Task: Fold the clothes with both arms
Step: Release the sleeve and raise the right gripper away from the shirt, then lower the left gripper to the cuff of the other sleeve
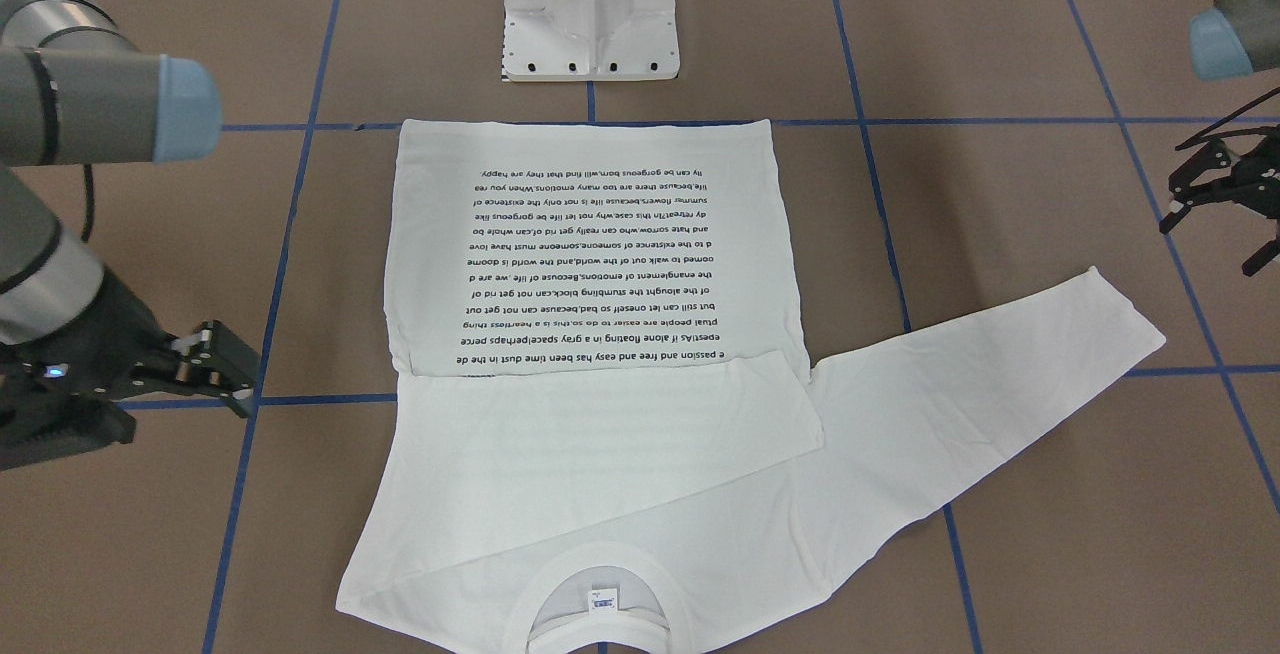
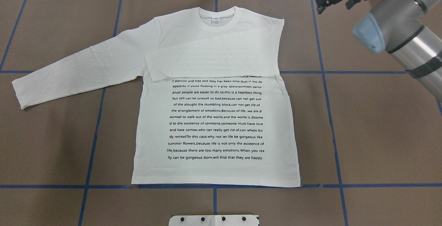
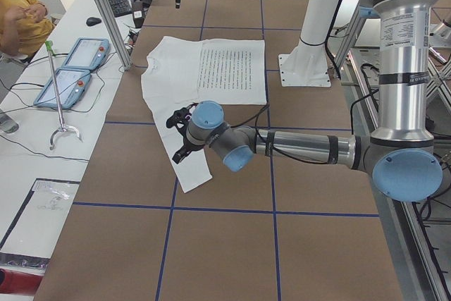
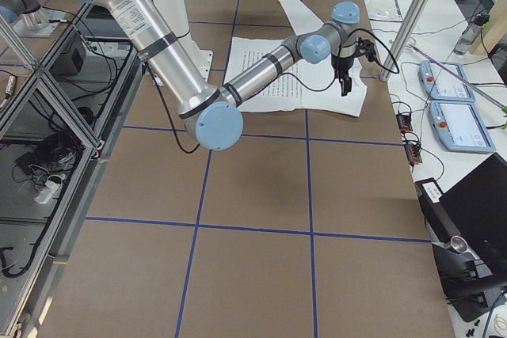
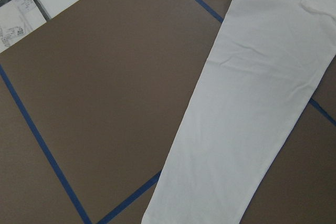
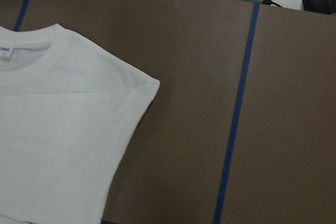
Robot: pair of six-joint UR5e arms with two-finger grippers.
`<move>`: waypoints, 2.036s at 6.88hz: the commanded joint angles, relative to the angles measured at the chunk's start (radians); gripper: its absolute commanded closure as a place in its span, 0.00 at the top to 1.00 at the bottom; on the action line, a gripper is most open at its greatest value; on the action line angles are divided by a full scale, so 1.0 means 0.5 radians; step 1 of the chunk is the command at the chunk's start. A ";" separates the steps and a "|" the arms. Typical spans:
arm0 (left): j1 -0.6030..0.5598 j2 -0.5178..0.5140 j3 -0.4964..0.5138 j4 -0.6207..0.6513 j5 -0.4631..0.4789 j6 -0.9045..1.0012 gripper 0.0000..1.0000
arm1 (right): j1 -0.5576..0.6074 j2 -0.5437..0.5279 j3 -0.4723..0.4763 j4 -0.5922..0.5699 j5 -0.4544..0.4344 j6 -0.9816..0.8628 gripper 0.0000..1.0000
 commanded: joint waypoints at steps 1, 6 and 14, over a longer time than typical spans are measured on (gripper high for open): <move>0.239 0.086 0.148 -0.359 0.221 -0.234 1.00 | 0.265 -0.426 0.156 0.020 0.219 -0.404 1.00; 0.532 0.080 0.252 -0.408 0.422 -0.213 0.86 | 0.398 -0.826 0.325 0.023 0.266 -0.662 1.00; 0.572 0.044 0.329 -0.405 0.493 -0.195 0.46 | 0.398 -0.835 0.322 0.023 0.257 -0.662 1.00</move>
